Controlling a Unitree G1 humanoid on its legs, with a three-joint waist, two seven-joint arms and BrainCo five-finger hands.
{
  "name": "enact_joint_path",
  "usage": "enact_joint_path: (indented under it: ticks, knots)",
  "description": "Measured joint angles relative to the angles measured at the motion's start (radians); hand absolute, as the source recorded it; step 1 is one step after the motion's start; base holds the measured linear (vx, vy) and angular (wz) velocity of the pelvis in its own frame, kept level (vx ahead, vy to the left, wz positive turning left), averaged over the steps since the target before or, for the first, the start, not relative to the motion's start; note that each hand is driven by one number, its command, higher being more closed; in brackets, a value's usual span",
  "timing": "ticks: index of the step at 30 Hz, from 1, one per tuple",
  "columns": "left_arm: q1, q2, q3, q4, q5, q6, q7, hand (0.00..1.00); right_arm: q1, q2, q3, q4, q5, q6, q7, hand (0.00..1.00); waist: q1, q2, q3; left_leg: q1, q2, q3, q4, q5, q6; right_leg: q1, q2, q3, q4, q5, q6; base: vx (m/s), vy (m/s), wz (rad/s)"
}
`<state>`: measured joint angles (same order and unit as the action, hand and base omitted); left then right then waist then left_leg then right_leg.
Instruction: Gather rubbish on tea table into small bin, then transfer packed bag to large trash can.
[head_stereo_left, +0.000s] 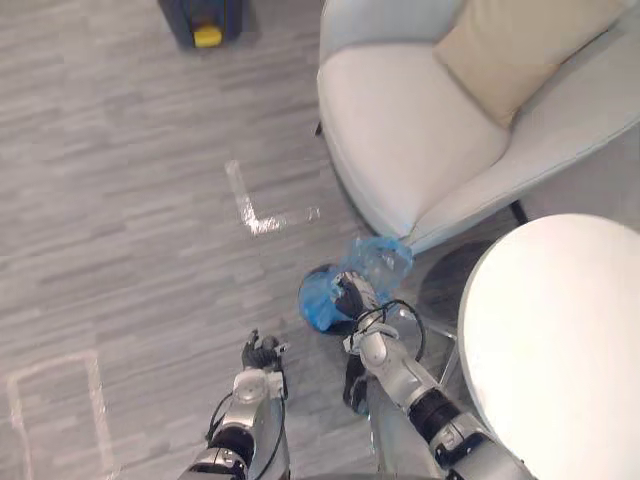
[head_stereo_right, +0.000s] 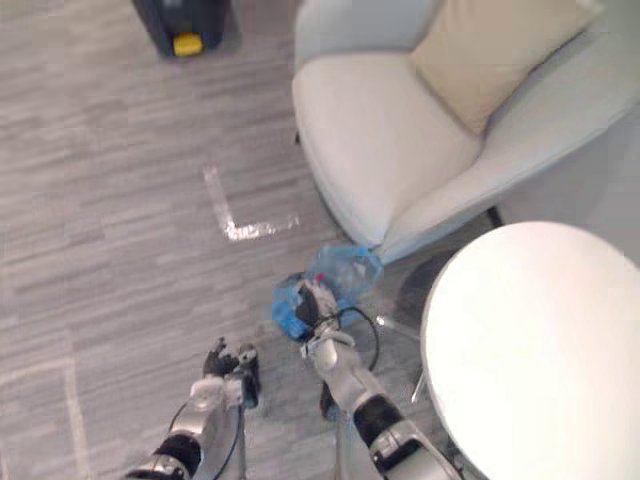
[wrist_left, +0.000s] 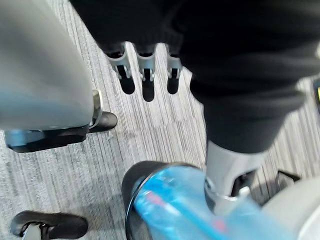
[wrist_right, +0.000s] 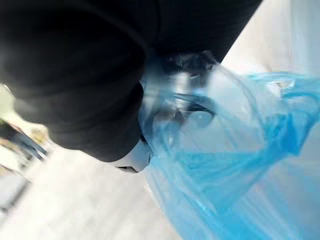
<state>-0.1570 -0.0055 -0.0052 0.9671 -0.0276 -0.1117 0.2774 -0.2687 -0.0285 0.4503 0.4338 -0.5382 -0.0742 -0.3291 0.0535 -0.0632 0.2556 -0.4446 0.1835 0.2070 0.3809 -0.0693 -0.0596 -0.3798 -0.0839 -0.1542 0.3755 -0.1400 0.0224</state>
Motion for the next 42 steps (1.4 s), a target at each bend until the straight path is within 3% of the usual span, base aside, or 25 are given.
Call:
enact_joint_path:
  ticks: [5,9,13,16,26,30,34,42]
  knots:
    - [0.035,0.015,-0.023,0.069,0.045,0.011,-0.010,0.00,0.068,-0.002,0.014,-0.072,0.065,-0.054,0.053,1.00,-0.008,-0.003,-0.071,0.107,-0.016,0.010,-0.121,0.043,-0.012,0.119,0.019,0.010,-0.161,0.063,0.006,0.12,0.005,-0.05]
    - [0.055,0.038,-0.025,0.085,0.065,0.011,-0.023,0.00,0.090,-0.021,0.022,-0.081,0.085,-0.065,0.090,1.00,-0.014,-0.004,-0.083,0.170,-0.028,0.016,-0.187,0.065,-0.015,0.193,0.028,0.018,-0.249,0.101,0.012,0.09,0.010,-0.02]
    - [0.094,0.073,-0.040,0.074,0.066,0.011,-0.023,0.00,0.158,-0.066,0.016,-0.195,0.125,-0.083,0.135,1.00,-0.017,-0.004,-0.104,0.244,-0.047,0.029,-0.265,0.093,-0.013,0.246,0.028,0.032,-0.299,0.119,0.017,0.03,0.008,-0.06]
    - [0.133,0.096,-0.084,0.000,0.066,0.009,-0.023,0.00,0.180,-0.089,0.001,-0.231,0.154,-0.097,0.154,1.00,-0.021,-0.002,-0.134,0.275,-0.059,0.031,-0.310,0.110,-0.012,0.253,0.024,0.040,-0.312,0.123,0.020,-0.01,0.024,-0.07]
    - [0.230,0.206,-0.209,-0.517,0.085,-0.014,-0.047,0.00,0.170,-0.209,-0.013,-0.312,0.323,-0.125,0.234,1.00,-0.018,0.004,-0.160,0.362,-0.100,0.028,-0.423,0.136,-0.003,0.276,0.008,0.107,-0.350,0.156,0.040,-0.02,0.039,-0.17]
    - [0.228,0.258,-0.232,-0.665,0.125,-0.052,-0.049,0.00,0.156,-0.279,-0.010,-0.349,0.398,-0.128,0.261,1.00,-0.026,0.018,-0.178,0.381,-0.114,0.031,-0.479,0.170,0.014,0.278,0.003,0.113,-0.362,0.167,0.048,0.03,0.025,-0.05]
    - [0.218,0.306,-0.270,-0.726,0.167,-0.057,-0.050,0.00,0.105,-0.307,0.000,-0.353,0.450,-0.129,0.282,1.00,-0.036,0.018,-0.182,0.387,-0.115,0.035,-0.484,0.173,0.015,0.280,0.004,0.120,-0.363,0.170,0.045,0.02,0.009,-0.04]
    - [0.186,0.327,-0.346,-0.749,0.217,-0.059,-0.067,0.00,0.071,-0.339,0.034,-0.421,0.519,-0.136,0.296,1.00,-0.053,0.024,-0.204,0.401,-0.112,0.043,-0.485,0.173,0.015,0.289,0.009,0.136,-0.365,0.174,0.040,0.01,0.001,-0.03]
